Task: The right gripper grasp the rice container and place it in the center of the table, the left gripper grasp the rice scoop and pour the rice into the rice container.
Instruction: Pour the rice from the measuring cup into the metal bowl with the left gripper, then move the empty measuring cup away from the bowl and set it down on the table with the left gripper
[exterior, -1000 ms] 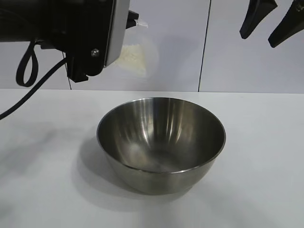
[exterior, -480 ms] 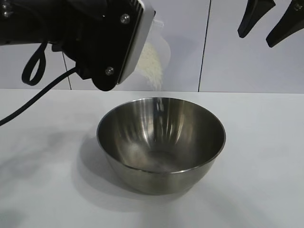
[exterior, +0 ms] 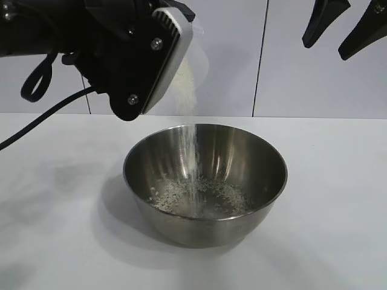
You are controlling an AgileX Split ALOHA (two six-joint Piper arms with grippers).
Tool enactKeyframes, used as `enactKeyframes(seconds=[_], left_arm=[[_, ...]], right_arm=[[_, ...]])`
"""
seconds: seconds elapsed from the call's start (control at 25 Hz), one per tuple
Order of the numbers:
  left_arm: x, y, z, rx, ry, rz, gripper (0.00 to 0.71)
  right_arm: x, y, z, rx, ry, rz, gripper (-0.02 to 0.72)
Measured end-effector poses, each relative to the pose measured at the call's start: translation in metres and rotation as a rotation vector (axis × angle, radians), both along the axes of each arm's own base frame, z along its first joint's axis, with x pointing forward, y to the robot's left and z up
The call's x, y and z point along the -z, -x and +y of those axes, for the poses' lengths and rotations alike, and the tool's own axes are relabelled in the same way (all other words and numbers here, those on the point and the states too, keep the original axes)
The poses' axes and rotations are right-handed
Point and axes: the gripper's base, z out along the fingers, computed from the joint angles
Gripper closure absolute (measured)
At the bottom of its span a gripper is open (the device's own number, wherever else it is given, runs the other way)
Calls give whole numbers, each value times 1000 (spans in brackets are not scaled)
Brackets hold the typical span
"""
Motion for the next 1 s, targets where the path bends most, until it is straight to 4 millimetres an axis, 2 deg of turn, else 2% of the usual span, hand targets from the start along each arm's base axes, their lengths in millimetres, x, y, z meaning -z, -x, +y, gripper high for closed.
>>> enactKeyframes(seconds=[0.4, 0.76, 0.88, 1.0], left_arm=[[-4, 0, 0, 7, -100, -143, 704], [-4, 0, 0, 8, -111, -152, 704], [-4, -1, 1, -5, -57, -104, 704], [-5, -3, 3, -46, 86, 7, 704]], right_arm=[[0, 0, 0, 0, -3, 0, 313], [0, 0, 0, 0, -3, 0, 313], [0, 0, 0, 0, -3, 0, 313], [0, 0, 0, 0, -3, 0, 313]])
